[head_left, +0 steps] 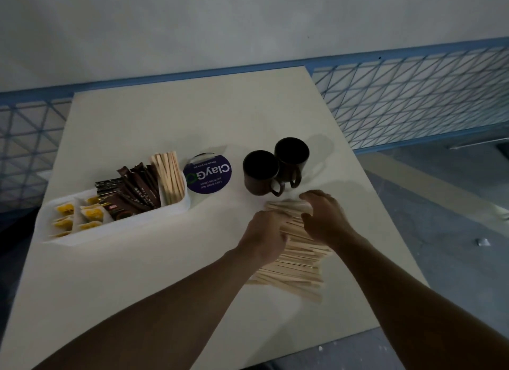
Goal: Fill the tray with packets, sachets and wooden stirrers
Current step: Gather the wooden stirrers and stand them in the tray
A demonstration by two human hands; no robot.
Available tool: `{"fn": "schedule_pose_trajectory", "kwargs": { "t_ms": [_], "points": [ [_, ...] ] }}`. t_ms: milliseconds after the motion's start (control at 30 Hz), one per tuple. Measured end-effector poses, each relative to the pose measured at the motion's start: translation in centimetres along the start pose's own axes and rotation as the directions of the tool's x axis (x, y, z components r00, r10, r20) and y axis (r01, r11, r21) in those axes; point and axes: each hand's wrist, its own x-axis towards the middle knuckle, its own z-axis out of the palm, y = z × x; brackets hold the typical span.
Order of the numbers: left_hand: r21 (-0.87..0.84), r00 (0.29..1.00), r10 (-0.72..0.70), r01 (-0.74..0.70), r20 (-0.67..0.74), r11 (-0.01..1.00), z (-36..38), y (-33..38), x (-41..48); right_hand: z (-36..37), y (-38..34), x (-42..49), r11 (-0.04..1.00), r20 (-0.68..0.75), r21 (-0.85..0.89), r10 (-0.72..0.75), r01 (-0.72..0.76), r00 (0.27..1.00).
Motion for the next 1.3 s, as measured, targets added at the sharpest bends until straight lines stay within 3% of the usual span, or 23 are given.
{"fn": "schedule_pose_trajectory", "kwargs": {
  "t_ms": [233,433,700,967,1300],
  "points": [
    [0.118,0.999,0.036,-0.041,0.04,0.992,1.6,0.1,0.7,0.6,1.0,0.9,0.976,0.076,-0.199,-0.074,0.088,0.994],
    [0.168,1.0,0.013,-0.014,0.011,0.986,1.8,-0.1,0.6,0.5,1.2,1.1,0.956,0.11,-0.263,-0.104,0.13,0.988],
    [0.245,0.997,0.05,-0.032,-0.065,0.969,2.4,0.3,0.4,1.2,1.1,1.3,0.959,0.102,-0.199,-0.183,0.2,0.978],
    [0.253,0.988,0.054,-0.016,-0.144,0.967,2.6,0.6,0.7,0.9,1.1,1.3,0.977,0.151,-0.134,-0.146,0.166,0.978],
    [0.28,1.0,0.01,-0.002,-0.029,0.96,3.3,0.3,1.8,1.0,1.2,1.4,0.983,0.132,-0.085,-0.148,0.16,0.98]
  ]
}}
